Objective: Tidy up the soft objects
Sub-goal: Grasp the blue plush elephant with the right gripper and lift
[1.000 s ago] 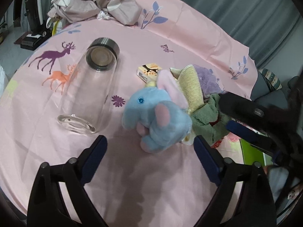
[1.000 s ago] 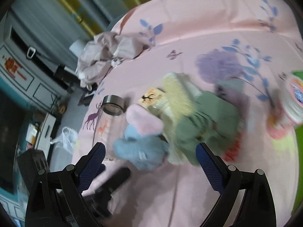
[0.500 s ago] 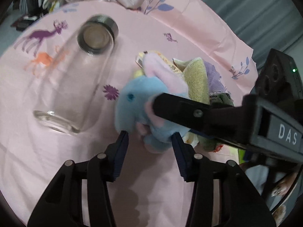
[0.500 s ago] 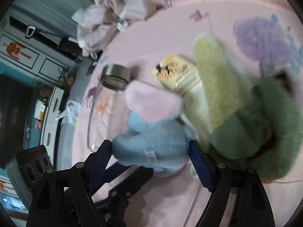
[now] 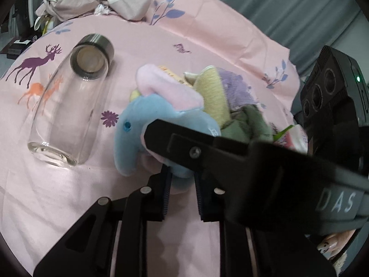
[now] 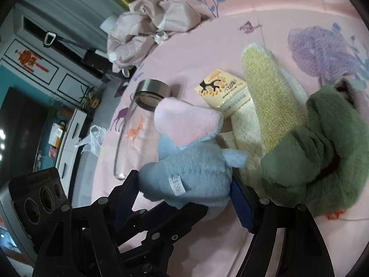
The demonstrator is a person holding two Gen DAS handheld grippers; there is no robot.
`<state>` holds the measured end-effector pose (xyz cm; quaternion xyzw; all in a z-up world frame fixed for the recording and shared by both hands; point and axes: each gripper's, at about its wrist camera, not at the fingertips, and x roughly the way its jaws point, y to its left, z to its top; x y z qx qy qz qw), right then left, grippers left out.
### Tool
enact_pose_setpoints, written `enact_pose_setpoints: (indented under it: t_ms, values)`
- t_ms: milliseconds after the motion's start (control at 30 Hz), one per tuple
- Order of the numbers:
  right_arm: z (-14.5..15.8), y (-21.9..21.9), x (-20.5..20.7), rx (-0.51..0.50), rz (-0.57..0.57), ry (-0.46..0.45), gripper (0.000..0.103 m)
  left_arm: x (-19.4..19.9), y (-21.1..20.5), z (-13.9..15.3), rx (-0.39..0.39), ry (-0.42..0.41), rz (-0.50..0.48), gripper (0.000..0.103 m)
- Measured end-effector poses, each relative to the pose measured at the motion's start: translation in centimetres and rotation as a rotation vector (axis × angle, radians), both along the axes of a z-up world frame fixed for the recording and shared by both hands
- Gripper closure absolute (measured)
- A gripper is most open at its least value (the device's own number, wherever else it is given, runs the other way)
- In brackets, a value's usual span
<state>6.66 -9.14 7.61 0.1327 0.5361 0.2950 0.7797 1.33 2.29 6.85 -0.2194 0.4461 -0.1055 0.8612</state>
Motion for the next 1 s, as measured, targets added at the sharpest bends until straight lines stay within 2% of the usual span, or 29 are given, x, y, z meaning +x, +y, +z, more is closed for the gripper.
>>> enact_pose_setpoints:
  t_ms: [267, 600, 700, 867, 1000]
  values:
    - [3.4, -1.6, -3.8, 0.028, -0.038, -0.115, 0.026, -3.3, -1.5, 2.9, 0.001, -0.114, -0.088, 0.086]
    - [7.5, -4.8, -8.1, -0.018, -0.110, -0.285, 0.026, -5.3, -6.1, 6.8, 0.025, -0.216, -0.212, 0.086]
    - [8.6, -6.6, -8.4, -0.009, -0.138, -0.314, 0.026, -5.4, -7.8, 7.9, 0.054, -0.246, -0.224, 0.086]
    - [9.1, -10.1, -9.0, 0.013, -0.203, -0.350, 0.026, -5.1, -10.8, 8.0, 0.042, -0.288, -0.287, 0.086]
    - [8.2, -12.2, -9.0, 0.030, -0.216, -0.305, 0.026, -4.5, -11.7, 7.6, 0.060, -0.277, -0.322, 0.086]
